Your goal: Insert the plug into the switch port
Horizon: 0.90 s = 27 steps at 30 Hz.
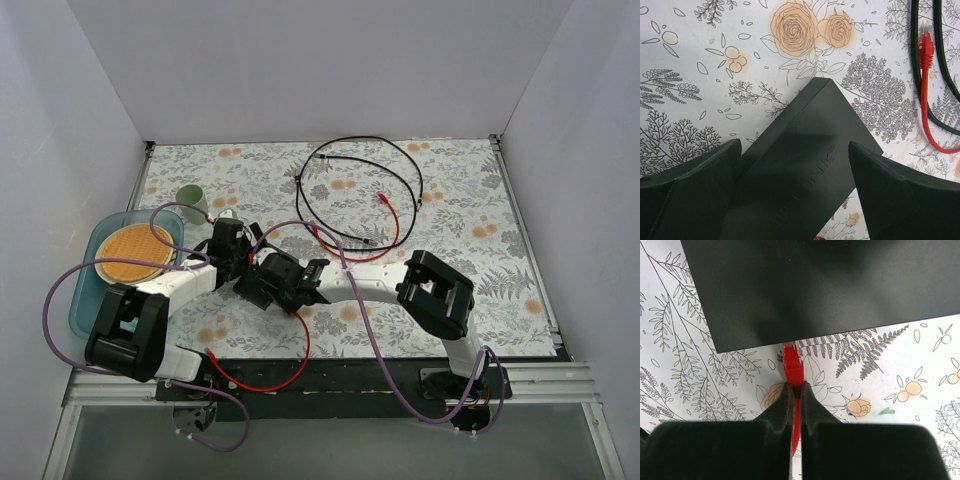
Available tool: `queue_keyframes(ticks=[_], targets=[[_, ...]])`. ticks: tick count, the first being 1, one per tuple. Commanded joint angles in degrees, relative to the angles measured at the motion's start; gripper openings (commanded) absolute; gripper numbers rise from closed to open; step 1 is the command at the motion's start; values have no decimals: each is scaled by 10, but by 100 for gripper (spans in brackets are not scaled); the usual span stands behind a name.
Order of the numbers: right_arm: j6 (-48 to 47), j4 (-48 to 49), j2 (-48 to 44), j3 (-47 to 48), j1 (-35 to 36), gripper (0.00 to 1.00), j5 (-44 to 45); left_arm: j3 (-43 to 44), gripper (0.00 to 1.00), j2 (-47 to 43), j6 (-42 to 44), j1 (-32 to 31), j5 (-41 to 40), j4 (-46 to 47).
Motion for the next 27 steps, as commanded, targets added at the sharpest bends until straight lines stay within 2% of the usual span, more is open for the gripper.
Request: queue_keyframes(ticks=[1, 14, 27], targets=[[-7, 105, -23, -5, -14, 1, 27, -12, 87, -12, -35, -12, 24, -76], [-5, 56, -15, -14, -14, 1, 8, -8, 86, -19, -41, -10, 4, -96], [-25, 43, -17, -38, -14, 1, -32, -6, 95, -37, -37, -7, -18, -98]])
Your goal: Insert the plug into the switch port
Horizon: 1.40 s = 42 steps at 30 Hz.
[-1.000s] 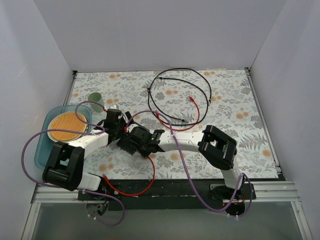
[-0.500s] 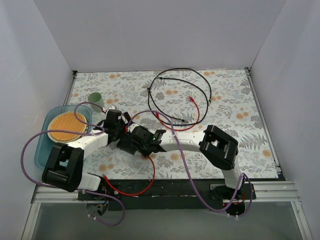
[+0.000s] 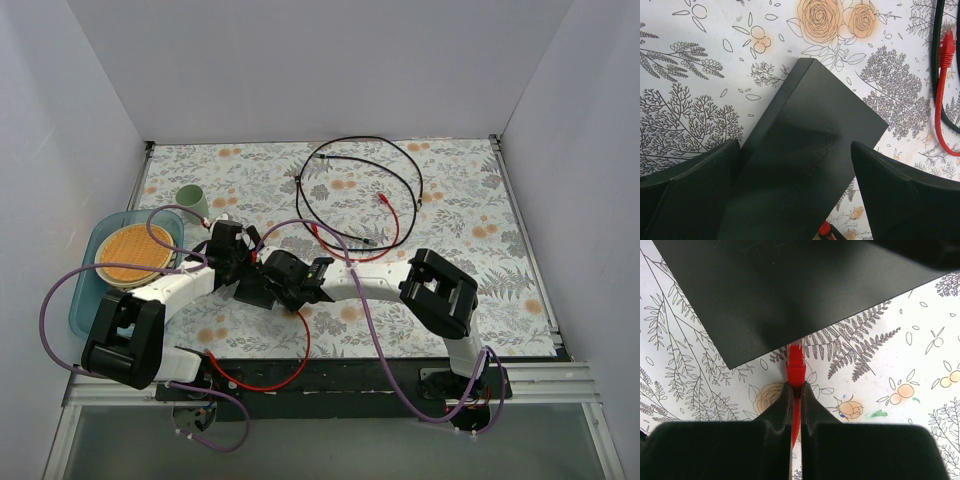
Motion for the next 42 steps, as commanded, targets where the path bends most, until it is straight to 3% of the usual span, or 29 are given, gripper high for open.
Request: queue_keyframes(ticks=[1, 16, 35, 42], targets=[[-11, 23, -10, -20, -3, 1, -17, -2, 98, -16, -7, -5, 8, -45], [-30, 17, -59, -71, -2, 1, 9, 34, 98, -11, 27, 4, -3, -55], [-106, 104, -84, -126, -2, 1, -38, 43, 92, 48, 67, 5, 89, 17], [-121, 108, -96, -139, -3, 1, -22, 50, 93, 46, 70, 4, 65, 9]])
